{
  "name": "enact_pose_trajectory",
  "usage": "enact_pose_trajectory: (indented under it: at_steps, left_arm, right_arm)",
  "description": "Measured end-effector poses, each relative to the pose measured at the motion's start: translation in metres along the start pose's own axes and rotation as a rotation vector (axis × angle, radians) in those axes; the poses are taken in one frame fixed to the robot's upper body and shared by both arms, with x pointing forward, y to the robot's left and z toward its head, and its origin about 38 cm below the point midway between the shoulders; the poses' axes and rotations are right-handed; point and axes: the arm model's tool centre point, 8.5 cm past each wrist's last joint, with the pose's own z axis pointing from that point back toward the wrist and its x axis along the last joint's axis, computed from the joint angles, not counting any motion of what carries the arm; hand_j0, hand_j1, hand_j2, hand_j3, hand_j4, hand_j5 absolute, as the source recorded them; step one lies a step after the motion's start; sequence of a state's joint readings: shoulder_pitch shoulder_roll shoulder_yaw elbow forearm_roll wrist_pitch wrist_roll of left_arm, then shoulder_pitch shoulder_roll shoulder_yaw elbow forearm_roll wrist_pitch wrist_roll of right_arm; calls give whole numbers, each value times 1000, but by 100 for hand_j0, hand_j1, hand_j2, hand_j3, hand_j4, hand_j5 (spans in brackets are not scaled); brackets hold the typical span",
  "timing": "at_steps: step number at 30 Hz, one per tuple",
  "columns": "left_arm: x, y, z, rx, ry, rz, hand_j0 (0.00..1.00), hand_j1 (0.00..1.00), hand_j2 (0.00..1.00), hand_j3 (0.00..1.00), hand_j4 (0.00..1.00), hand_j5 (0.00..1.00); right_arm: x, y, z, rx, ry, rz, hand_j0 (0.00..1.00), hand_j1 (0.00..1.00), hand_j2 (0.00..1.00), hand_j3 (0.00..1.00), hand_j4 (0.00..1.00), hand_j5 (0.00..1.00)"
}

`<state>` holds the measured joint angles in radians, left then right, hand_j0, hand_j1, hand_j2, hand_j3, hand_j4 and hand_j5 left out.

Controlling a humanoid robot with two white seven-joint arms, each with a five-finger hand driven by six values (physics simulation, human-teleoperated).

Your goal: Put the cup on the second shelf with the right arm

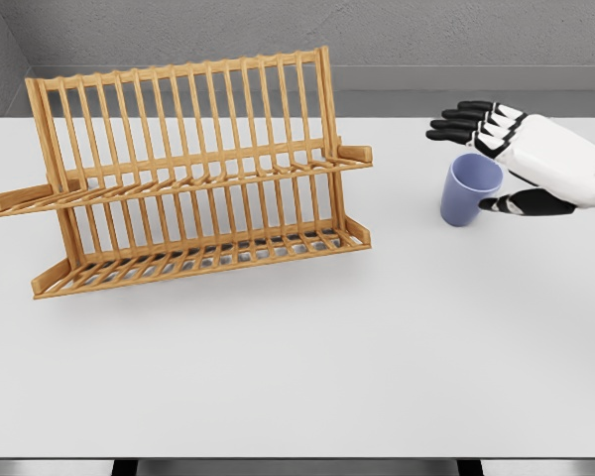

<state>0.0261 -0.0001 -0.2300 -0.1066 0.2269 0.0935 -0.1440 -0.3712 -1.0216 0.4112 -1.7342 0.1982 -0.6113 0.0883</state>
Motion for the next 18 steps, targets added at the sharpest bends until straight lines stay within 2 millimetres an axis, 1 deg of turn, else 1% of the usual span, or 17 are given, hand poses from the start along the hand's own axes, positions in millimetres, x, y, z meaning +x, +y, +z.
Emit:
enact_pose_trajectory:
  at_steps: [2,4,5,6,7,8,9,11,12,13,14,15,16,17,18]
  left_arm:
    - [0,0,0,0,0,0,100,100,100,100,100,100]
    - [0,0,0,0,0,0,100,100,100,100,100,100]
    - [0,0,0,0,0,0,100,100,100,100,100,100]
    - [0,0,0,0,0,0,100,100,100,100,100,100]
    - [0,0,0,0,0,0,100,100,100,100,100,100]
    - [0,0,0,0,0,0,100,100,100,100,100,100]
    - [0,0,0,0,0,0,100,100,100,100,100,100]
    - [0,0,0,0,0,0,100,100,100,100,100,100]
    - [0,0,0,0,0,0,100,100,100,100,100,100]
    - [0,0,0,0,0,0,100,100,100,100,100,100]
    - [0,0,0,0,0,0,100,100,100,100,100,100]
    - [0,0,0,0,-1,0,100,100,100,100,100,100]
    - [0,0,0,0,0,0,100,100,100,100,100,100]
    - [0,0,0,0,0,0,100,100,100,100,100,100]
    - [0,0,0,0,0,0,100,100,100,100,100,100]
  right_arm:
    - [-1,-1,2,-1,5,-4,100,100,100,100,100,100]
    - [-19,6,21,-21,82,-56,100,100,100,100,100,100]
    - [-29,3,28,-36,117,-62,100,100,100,100,100,100]
    - [-38,-4,32,-37,144,-51,100,100,100,100,100,100]
    - [-45,-7,38,14,169,-40,100,100,100,100,100,100]
    - [-50,-15,43,81,190,-19,100,100,100,100,100,100]
    - [-54,-32,46,130,205,18,100,100,100,100,100,100]
    - [-54,-44,52,209,218,41,100,100,100,100,100,100]
    - [-55,-44,52,239,221,42,100,100,100,100,100,100]
    - [-55,-56,47,243,214,69,100,100,100,100,100,100]
    - [-55,-79,37,228,201,122,100,100,100,100,100,100]
    - [-55,-98,28,205,197,153,100,100,100,100,100,100]
    - [-56,-103,21,191,197,148,100,100,100,100,100,100]
    - [-57,-99,17,198,197,135,100,100,100,100,100,100]
    - [-59,-103,11,194,194,135,100,100,100,100,100,100]
